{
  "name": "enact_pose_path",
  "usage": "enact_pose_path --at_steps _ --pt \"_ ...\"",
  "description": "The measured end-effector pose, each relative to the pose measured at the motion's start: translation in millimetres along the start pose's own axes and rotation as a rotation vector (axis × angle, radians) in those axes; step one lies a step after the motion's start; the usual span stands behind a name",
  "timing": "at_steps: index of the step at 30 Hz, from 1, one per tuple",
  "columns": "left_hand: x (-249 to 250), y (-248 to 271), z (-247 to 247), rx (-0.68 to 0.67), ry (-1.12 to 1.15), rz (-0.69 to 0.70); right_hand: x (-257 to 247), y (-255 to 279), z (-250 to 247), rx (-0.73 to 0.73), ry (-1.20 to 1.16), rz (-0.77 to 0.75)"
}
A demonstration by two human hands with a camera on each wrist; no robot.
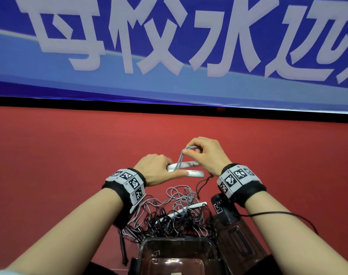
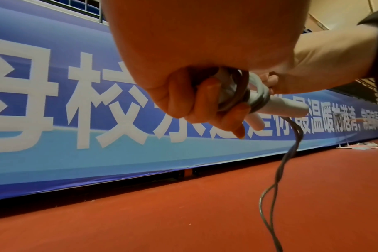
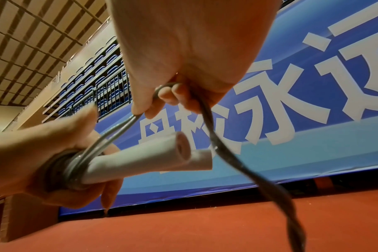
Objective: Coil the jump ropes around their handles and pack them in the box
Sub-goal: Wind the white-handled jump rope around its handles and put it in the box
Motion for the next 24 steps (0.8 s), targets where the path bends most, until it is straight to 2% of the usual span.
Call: enact_pose_path --at_steps 3,7,13,14,16,18,19,21,24 --pt "4.5 2.7 -1.6 0.012 -0.073 0.061 4.8 1.9 -1.2 -0.045 -0.016 0.063" --pt "12.9 5.5 -12.9 0.077 -0.040 0.105 22.7 4.7 -8.2 -0.073 -0.049 0.206" --pt "27.7 8.0 -16.3 0.114 0.032 0.143 38.2 4.9 -2.6 -0.130 -0.076 0.318" --pt "29.0 7.6 -16.7 0.122 0.072 0.135 38.2 5.0 0.1 -0.145 -0.167 0.373" --pt "28.6 7.0 -17.7 0.132 0.196 0.113 37.4 7.8 3.4 -0.142 -0.481 0.605" --pt "24.2 5.0 -20.9 0.156 0.450 0.058 36.3 12.3 7.5 -0.112 -0.796 0.819" --pt "21.3 3.4 -23.0 0.186 0.613 0.011 36.3 14.1 10.3 -0.118 -0.867 0.861" --pt "16.2 0.7 -27.8 0.268 0.862 -0.082 32.4 17.6 18.9 -0.210 -0.840 0.852" --pt "5.6 -4.7 -30.3 0.385 0.899 -0.206 13.3 16.6 24.8 -0.346 -0.435 0.612"
Point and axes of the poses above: each hand's wrist, its own y-axis away from the middle knuckle, its own z-axis out of the palm, x = y × z, the point moved 4 cm from there along -y, towards the middle knuckle, and after that the axes turned 9 degrees about x, right-handed, at the moved point
